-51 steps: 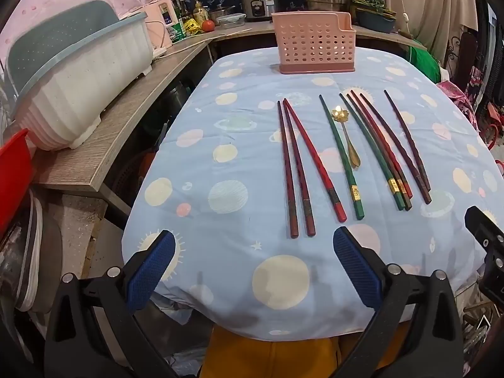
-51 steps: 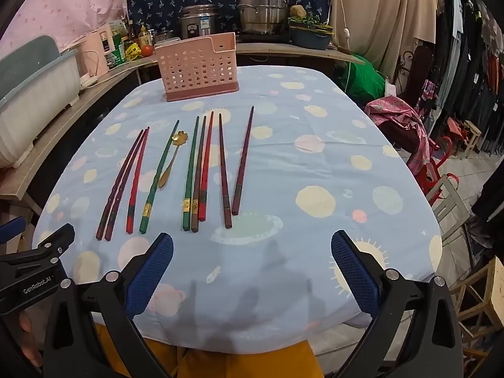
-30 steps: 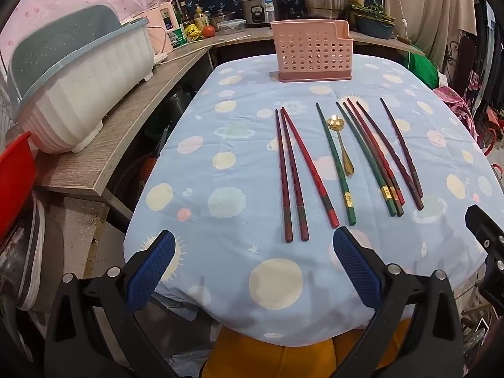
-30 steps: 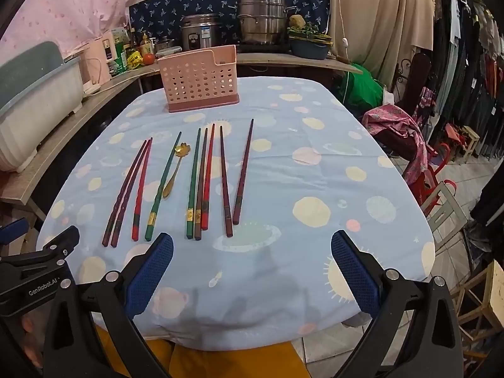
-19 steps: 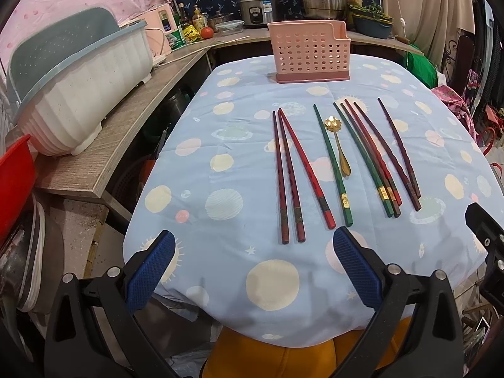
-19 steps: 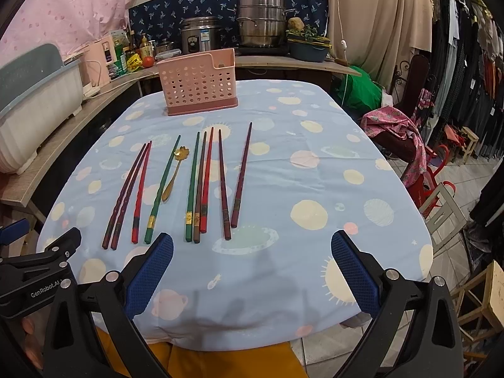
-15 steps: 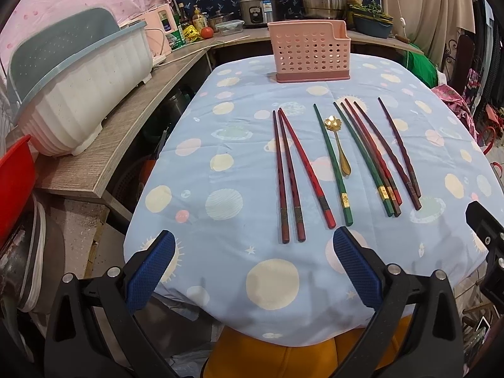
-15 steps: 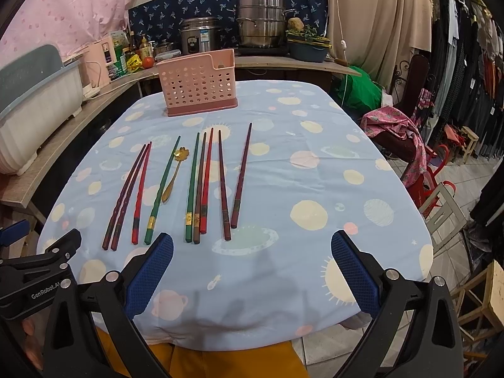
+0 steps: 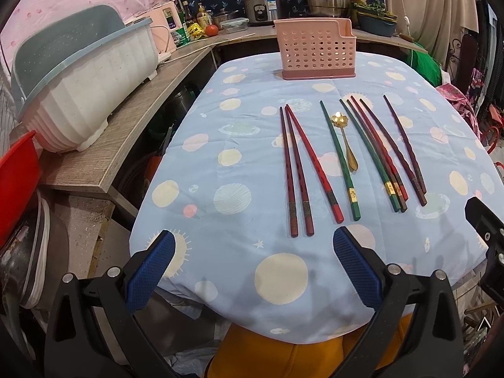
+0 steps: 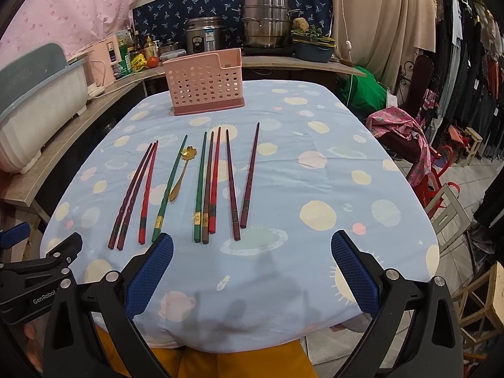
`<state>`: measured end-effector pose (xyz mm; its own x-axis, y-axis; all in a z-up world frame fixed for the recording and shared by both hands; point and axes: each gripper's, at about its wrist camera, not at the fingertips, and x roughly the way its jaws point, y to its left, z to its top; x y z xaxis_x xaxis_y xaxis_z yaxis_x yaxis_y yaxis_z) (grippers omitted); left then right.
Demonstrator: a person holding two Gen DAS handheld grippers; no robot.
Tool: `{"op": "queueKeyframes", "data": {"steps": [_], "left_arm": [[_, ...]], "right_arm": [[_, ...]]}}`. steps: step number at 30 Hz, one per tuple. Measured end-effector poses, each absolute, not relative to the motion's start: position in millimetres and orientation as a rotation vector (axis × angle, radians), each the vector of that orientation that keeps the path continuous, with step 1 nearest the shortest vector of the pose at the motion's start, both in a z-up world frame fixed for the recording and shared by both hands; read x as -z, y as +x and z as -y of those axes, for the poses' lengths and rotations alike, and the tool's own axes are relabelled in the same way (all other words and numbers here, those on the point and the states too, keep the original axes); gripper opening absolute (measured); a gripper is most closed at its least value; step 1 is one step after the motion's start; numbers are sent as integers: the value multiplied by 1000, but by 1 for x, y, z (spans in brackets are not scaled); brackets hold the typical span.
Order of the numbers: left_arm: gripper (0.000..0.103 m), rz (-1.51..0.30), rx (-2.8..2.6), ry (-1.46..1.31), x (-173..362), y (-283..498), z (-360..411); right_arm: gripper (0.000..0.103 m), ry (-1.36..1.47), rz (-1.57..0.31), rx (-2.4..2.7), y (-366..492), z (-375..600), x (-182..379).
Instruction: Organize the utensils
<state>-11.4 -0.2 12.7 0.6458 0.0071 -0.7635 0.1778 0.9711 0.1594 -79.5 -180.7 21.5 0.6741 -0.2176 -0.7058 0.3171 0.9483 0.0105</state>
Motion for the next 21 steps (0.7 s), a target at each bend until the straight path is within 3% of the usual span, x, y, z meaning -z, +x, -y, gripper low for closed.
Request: {"op": "queueKeyframes", "data": {"steps": [21], "left_arm": [[96, -878, 104, 233, -10, -7, -1]], "right_arm": [[96, 138, -778, 301, -78, 180, -21]]}}
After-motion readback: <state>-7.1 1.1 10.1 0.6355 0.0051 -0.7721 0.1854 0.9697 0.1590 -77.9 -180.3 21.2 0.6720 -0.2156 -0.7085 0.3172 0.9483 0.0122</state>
